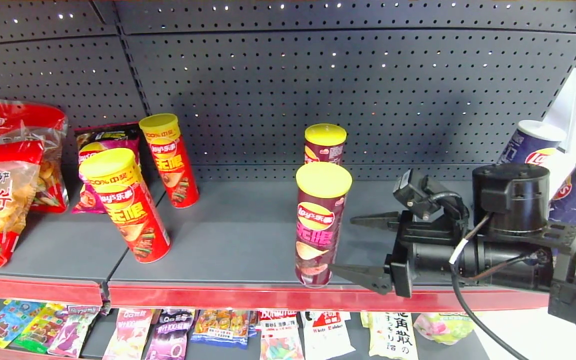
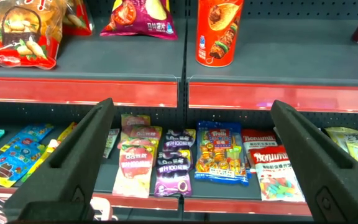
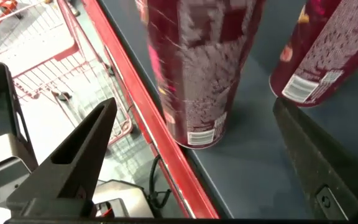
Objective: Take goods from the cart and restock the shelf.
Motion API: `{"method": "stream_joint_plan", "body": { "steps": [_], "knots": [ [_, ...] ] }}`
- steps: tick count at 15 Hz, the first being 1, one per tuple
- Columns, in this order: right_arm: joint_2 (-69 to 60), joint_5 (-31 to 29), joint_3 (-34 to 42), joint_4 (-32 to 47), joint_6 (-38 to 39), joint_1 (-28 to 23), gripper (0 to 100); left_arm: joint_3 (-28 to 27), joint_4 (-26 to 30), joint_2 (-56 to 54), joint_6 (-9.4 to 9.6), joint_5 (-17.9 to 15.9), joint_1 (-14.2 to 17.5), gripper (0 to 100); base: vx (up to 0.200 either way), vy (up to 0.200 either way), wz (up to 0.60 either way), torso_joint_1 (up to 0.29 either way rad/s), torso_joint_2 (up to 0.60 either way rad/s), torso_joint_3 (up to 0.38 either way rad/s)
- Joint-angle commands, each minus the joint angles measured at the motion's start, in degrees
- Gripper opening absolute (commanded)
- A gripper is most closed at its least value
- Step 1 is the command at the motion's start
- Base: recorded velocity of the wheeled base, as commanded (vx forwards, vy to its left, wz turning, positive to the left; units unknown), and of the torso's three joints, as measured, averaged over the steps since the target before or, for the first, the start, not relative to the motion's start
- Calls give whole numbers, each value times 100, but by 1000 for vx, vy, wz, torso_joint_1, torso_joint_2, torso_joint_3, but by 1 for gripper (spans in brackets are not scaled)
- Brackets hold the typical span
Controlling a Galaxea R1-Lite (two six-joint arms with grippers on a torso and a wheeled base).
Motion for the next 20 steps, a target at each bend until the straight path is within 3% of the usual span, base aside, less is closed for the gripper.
{"method": "stream_joint_plan", "body": {
  "steps": [1, 20],
  "knots": [
    [212, 3, -36, 0, 5, -3, 100, 0, -6, 0, -2, 1, 2, 100, 0, 0, 0, 0, 0, 0],
    [986, 39, -1073, -9, -21, 260, 100, 0, -6, 0, -2, 1, 2, 100, 0, 0, 0, 0, 0, 0]
  ]
}}
